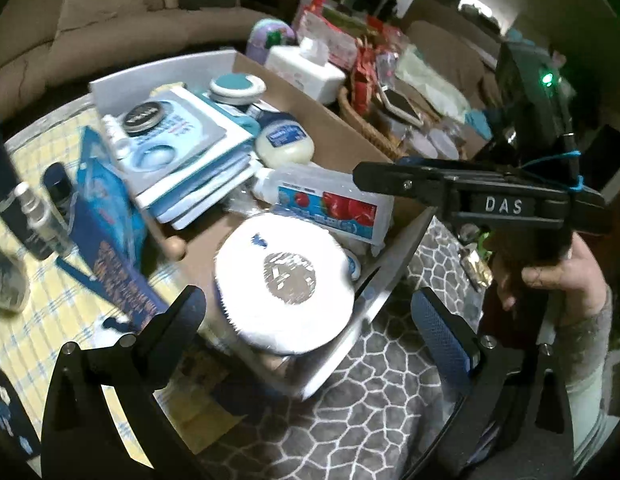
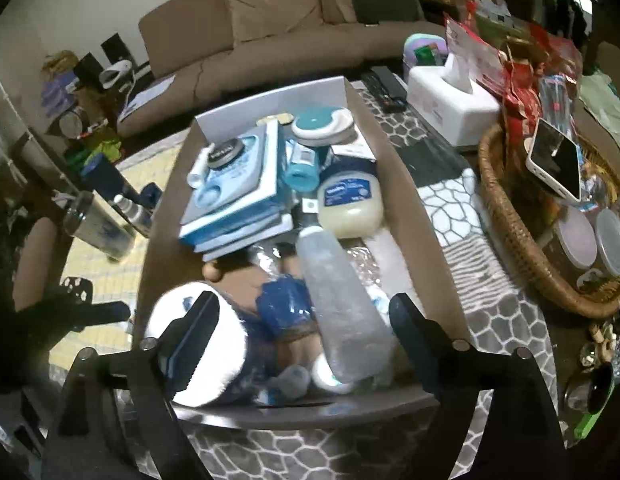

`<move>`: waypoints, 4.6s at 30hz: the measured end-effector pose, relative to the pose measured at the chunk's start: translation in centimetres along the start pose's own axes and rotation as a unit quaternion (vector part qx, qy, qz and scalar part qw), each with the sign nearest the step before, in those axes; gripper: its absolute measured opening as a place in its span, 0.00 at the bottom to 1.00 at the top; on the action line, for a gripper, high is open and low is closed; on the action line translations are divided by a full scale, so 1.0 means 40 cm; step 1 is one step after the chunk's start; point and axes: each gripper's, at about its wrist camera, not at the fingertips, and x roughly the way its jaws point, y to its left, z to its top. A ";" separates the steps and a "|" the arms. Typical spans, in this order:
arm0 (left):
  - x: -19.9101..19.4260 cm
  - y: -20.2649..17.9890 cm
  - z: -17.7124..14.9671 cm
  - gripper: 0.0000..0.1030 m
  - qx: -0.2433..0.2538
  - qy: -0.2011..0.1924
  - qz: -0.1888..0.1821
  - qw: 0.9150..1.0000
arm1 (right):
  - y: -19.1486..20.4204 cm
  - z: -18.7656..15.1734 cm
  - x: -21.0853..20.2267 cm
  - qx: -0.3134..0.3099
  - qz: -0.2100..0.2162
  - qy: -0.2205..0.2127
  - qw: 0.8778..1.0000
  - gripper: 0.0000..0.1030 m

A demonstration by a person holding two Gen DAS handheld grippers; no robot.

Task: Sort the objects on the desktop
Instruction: 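Move the left gripper to the Hello Kitty figure and the right gripper to the noodles bag, then grasp the Hello Kitty figure with the left gripper while the right gripper grasps the blue Hommi Noodles bag, then carry the figure and noodles bag into the box and open both grippers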

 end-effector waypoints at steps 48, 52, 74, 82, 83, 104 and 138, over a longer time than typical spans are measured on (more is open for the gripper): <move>0.024 0.391 -0.274 0.45 -0.098 -0.002 0.108 0.989 | 0.456 0.059 0.128 -0.079 0.115 0.009 0.990 0.87; -0.040 0.412 -0.328 0.45 -0.083 0.018 0.131 0.988 | 0.498 0.033 0.135 -0.115 0.104 0.019 0.988 0.85; -0.116 0.443 -0.409 0.66 -0.079 -0.018 0.127 0.989 | 0.634 -0.209 0.474 -0.387 -0.229 0.124 0.884 0.64; -0.078 0.445 -0.394 0.60 -0.059 -0.001 0.143 0.988 | 0.607 -0.204 0.494 -0.384 -0.191 0.138 0.893 0.37; -0.079 0.446 -0.394 0.60 -0.059 -0.003 0.143 0.988 | 0.605 -0.203 0.492 -0.384 -0.186 0.137 0.894 0.36; -0.103 0.452 -0.372 0.39 -0.087 -0.033 0.100 0.991 | 0.537 -0.069 0.271 -0.224 0.062 0.097 0.968 0.18; -0.145 0.166 -0.064 0.45 -0.047 -0.110 0.006 0.993 | 0.199 0.061 -0.007 -0.060 0.065 -0.035 0.995 0.16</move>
